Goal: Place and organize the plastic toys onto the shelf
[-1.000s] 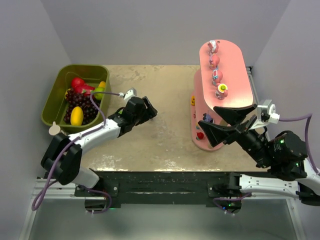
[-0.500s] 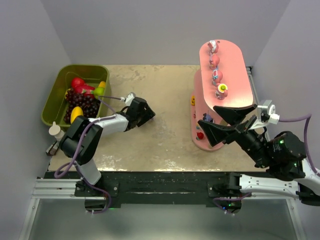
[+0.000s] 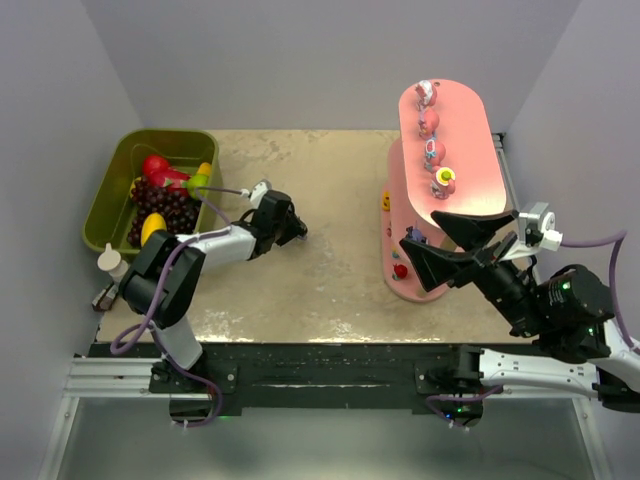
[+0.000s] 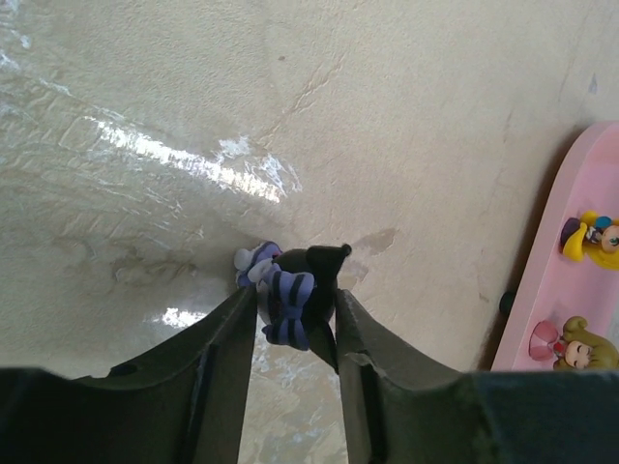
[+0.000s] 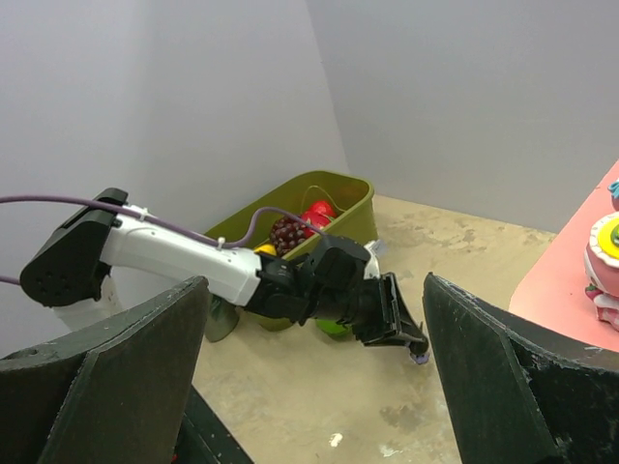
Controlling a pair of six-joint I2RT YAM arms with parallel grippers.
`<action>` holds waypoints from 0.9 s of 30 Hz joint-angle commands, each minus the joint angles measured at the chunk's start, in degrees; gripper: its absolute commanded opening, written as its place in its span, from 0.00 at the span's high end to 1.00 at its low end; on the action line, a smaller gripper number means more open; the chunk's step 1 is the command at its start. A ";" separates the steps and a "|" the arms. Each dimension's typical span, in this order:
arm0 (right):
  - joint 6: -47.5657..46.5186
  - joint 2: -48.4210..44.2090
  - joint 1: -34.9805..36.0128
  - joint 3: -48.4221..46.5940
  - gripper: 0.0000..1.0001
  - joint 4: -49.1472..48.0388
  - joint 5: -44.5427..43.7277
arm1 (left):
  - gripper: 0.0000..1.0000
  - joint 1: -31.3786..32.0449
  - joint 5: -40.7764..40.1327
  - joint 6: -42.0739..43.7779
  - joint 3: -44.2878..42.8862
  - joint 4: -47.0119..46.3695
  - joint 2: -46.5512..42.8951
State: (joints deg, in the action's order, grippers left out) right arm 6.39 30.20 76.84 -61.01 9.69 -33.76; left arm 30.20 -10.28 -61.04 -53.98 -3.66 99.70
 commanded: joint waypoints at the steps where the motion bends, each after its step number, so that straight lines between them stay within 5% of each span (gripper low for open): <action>1: -0.94 0.30 0.15 0.37 0.05 -2.49 -1.40 | 0.60 -0.84 0.79 3.02 -2.62 -2.14 0.76; 11: -0.86 0.22 0.15 0.63 0.05 -2.84 -1.75 | 0.77 -0.84 2.46 6.19 -4.29 -2.14 2.16; 19: -1.12 0.83 0.24 0.81 0.05 -3.10 -1.84 | 0.80 -0.75 2.99 8.47 -5.53 -1.26 3.39; 27: -1.12 1.18 0.24 0.90 0.05 -3.54 -1.93 | 0.99 -0.75 3.69 9.18 -5.79 -1.35 1.73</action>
State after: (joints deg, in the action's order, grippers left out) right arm 6.11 30.39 76.84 -60.40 8.93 -34.17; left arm 29.69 -6.98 -54.15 -57.87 -4.84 102.28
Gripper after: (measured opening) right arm 0.952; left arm 0.227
